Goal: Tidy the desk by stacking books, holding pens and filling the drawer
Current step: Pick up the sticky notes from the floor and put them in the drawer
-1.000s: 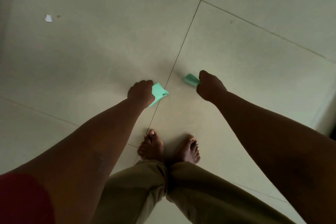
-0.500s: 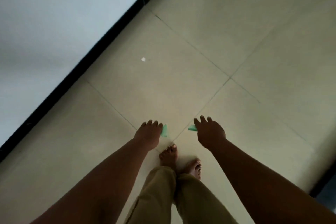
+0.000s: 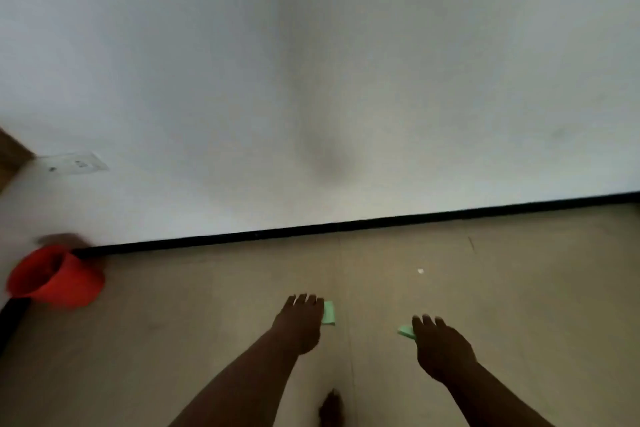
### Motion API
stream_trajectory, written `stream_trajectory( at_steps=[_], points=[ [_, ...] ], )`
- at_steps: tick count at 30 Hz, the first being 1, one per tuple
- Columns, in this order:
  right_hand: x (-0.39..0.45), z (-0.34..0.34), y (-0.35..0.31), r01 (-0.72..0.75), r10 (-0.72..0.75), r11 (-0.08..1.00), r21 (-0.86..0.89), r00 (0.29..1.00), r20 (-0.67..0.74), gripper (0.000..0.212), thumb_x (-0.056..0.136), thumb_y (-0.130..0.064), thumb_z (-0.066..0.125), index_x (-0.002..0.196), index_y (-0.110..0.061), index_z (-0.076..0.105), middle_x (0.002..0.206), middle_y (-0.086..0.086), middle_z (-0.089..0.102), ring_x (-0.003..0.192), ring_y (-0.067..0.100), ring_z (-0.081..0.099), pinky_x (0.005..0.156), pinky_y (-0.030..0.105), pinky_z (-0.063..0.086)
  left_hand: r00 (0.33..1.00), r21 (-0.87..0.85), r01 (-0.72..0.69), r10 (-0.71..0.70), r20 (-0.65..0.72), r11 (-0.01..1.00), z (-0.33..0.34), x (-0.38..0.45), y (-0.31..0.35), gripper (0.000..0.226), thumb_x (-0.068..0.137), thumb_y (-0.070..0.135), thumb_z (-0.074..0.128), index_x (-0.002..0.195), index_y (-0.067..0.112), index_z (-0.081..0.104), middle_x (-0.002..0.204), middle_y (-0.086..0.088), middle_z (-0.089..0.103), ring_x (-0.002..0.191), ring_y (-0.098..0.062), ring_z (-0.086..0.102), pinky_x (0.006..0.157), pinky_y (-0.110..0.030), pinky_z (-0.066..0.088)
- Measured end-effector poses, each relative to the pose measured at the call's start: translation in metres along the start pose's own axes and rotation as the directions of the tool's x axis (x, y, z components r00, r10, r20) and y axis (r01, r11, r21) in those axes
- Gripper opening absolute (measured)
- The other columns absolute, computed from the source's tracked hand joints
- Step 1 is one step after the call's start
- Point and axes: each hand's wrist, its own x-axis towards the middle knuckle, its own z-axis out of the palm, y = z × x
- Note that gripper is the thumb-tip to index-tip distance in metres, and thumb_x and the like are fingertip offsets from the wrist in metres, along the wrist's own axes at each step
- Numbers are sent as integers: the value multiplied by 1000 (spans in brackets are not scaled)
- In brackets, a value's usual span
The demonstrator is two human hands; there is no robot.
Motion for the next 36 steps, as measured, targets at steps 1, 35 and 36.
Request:
stream_trajectory(
  at_steps=[1,35,36],
  points=[
    [-1,-16,-17,64,-64,997,-36,998,-4,48,96,-17,28,144,-14,28,147,6,38,134,26,36,104,36,38,999,-17,44,-44,-18,999,-1,-23,-17,60,93,11,38,149,5,17,155,-16,24,144,-31,20,119,-45,12],
    [-214,-143,-776,861,-978,-97,-499,10,207,53,93,-14,36,145,-15,27,154,7,26,141,25,26,112,37,27,108,-612,791,-984,143,-2,162,-635,-396,73,89,24,61,150,15,20,155,-8,25,143,-27,23,118,-45,18],
    [-216,-143,-793,862,-978,-127,-490,-27,206,54,93,-14,36,146,-15,26,154,7,26,141,25,25,113,37,27,98,-614,789,-983,156,-19,163,-638,-403,74,90,23,60,150,15,18,156,-8,24,144,-28,22,119,-46,17]
  ],
)
